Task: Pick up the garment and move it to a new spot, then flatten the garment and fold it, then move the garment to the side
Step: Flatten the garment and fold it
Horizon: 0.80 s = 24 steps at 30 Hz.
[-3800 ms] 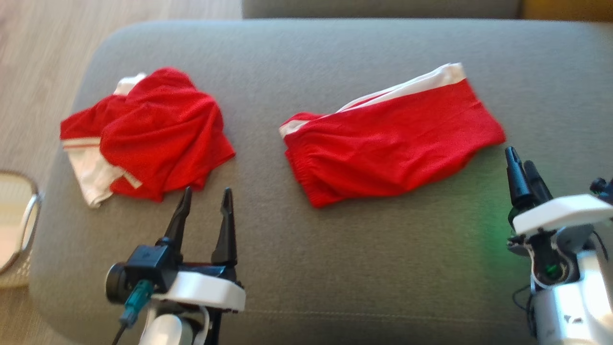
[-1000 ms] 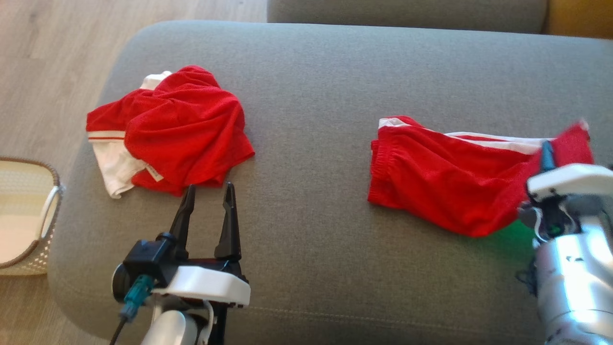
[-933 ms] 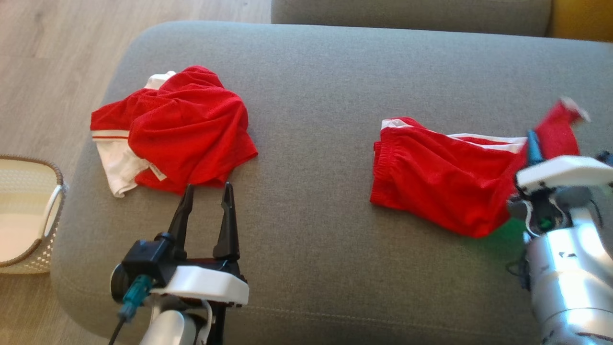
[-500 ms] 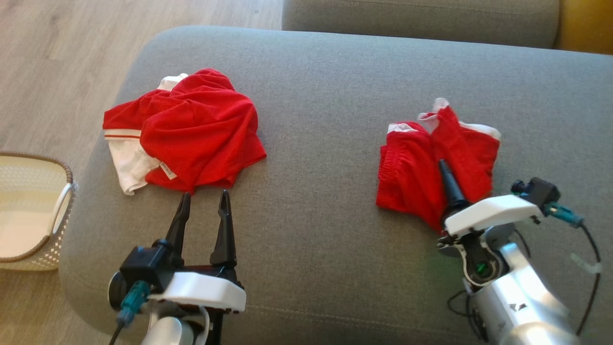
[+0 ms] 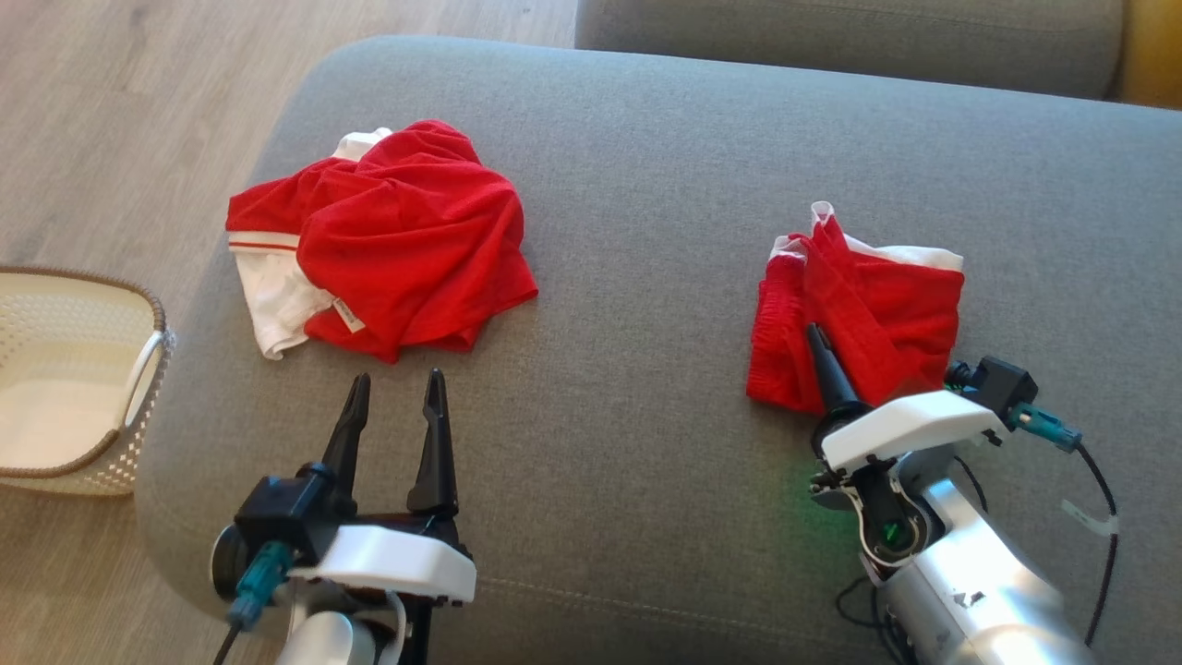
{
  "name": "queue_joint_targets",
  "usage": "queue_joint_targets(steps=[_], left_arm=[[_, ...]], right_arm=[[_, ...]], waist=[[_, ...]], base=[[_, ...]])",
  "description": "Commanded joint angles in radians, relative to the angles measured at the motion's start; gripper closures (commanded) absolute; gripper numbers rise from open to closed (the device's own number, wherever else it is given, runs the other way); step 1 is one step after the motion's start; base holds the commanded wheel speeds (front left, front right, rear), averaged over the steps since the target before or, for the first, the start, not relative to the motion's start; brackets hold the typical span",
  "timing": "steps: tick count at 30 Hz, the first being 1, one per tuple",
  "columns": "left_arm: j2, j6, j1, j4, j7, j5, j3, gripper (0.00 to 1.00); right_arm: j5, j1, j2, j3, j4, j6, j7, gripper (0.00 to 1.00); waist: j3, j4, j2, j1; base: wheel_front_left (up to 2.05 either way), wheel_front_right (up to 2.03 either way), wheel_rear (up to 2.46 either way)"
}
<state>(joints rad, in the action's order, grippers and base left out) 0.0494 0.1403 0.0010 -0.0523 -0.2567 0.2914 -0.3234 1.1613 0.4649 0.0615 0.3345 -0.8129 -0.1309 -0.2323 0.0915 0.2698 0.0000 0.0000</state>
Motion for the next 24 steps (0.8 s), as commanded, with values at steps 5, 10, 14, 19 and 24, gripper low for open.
queue_joint_targets(steps=[5, 10, 14, 19, 24], left_arm=[[0.001, 0.004, -0.023, 0.033, -0.005, -0.005, 0.027, 0.0], [0.001, 0.005, -0.023, 0.032, -0.005, -0.004, 0.027, 0.0], [0.001, 0.006, -0.024, 0.032, -0.005, -0.004, 0.026, 0.0], [0.001, 0.006, -0.028, 0.031, -0.005, -0.002, 0.022, 0.0], [0.001, 0.009, -0.031, 0.03, -0.005, -0.002, 0.02, 0.0]], right_arm=[[0.014, 0.065, -0.011, 0.019, 0.0, 0.0, -0.025, 0.0], [0.01, 0.069, -0.011, 0.038, 0.036, 0.0, -0.028, 0.0], [0.007, 0.061, -0.011, 0.06, 0.055, 0.0, -0.029, 0.0], [0.017, 0.05, -0.011, 0.122, -0.001, 0.0, -0.018, 0.0], [0.063, 0.073, -0.011, 0.169, -0.074, 0.0, -0.007, 0.0]], waist=[[0.007, 0.007, 0.0, 0.0], [0.01, 0.006, 0.0, 0.0], [0.012, 0.004, 0.0, 0.0], [0.014, 0.003, 0.0, 0.0], [0.014, 0.002, 0.0, 0.0]], base=[[0.0, 0.0, 0.0], [0.0, 0.0, 0.0], [0.0, 0.0, 0.0], [0.0, 0.0, 0.0], [0.0, 0.0, 0.0]])
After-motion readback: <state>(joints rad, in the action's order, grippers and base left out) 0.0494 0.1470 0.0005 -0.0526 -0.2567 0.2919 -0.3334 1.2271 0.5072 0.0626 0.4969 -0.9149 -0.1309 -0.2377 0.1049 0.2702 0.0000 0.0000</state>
